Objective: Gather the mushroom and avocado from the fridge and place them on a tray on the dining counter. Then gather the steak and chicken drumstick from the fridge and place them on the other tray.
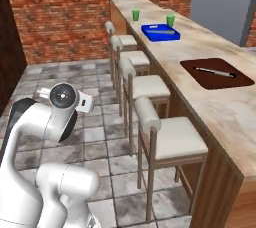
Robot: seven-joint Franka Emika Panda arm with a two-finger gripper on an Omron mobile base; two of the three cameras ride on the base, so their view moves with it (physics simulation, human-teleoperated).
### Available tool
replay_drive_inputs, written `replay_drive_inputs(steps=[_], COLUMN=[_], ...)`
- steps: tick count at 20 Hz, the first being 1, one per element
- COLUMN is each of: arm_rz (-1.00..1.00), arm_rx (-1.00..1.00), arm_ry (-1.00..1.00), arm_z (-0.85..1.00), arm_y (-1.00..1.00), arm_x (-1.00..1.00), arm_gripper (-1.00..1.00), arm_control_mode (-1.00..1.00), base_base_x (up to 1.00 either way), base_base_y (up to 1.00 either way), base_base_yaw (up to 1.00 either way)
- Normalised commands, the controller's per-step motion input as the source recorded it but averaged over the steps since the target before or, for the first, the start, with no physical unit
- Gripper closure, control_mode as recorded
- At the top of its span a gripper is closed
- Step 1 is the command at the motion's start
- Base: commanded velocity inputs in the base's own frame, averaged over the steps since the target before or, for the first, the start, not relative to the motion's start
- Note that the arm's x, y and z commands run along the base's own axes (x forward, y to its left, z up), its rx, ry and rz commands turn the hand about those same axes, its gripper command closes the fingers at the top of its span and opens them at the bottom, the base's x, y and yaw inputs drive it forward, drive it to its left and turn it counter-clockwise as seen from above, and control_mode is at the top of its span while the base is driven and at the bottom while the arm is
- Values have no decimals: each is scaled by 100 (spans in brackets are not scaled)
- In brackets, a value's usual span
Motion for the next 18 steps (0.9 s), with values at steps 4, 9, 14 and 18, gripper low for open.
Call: replay_drive_inputs(steps=[4,9,14,18], arm_rz=[0,0,0,0], arm_rx=[0,0,0,0], arm_ry=[0,0,0,0], arm_z=[0,0,0,0], arm_y=[0,0,0,0], arm_x=[0,0,0,0], arm_gripper=[100,100,100,100], arm_control_mode=[100,100,100,100], base_base_x=[63,64,59,51], base_base_y=[51,53,49,45], base_base_yaw=[-47,-46,-50,-53])
